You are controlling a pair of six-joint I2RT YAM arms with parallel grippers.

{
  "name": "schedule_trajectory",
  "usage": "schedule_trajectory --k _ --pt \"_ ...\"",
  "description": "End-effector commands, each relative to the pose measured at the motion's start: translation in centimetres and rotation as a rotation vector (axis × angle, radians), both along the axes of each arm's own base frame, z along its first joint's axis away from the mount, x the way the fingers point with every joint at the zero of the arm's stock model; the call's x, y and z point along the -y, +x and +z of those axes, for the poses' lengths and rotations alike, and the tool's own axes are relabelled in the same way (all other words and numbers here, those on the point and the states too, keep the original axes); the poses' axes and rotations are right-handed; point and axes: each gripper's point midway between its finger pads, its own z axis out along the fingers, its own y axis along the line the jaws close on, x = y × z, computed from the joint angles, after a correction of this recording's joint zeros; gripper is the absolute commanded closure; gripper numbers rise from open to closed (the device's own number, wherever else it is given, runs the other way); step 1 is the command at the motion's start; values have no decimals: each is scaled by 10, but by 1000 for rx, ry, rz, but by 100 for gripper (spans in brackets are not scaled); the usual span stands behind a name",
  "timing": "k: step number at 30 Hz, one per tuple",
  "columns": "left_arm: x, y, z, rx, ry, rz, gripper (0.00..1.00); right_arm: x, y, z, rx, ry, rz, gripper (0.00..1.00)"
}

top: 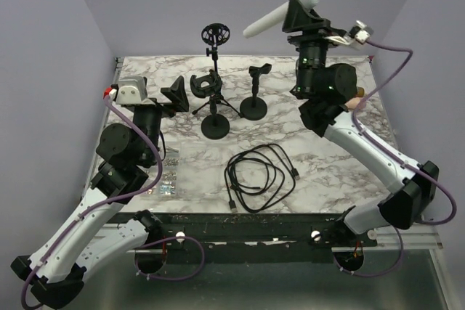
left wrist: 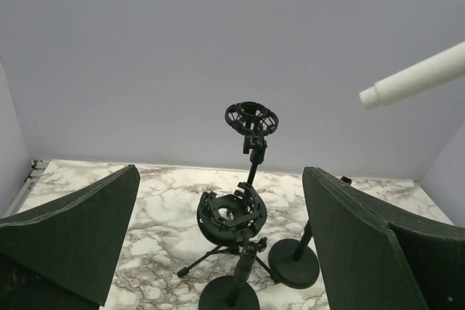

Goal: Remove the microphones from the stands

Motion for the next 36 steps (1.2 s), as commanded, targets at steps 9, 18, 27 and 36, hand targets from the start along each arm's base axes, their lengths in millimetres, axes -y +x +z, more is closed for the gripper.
schedule_trajectory --k 9,18,27,36 --pt "11 5 -7 -39 0 -43 2 186 -5 -95 -356 186 -497 99" --pt "11 6 -9 -39 -1 -39 1 284 38 -269 -792 267 -443 99" --pt "22 13 -20 -69 19 -56 1 324 50 -418 -1132 702 -235 99" --pt "23 16 -23 -76 29 -50 1 321 44 -491 -1295 887 -130 99"
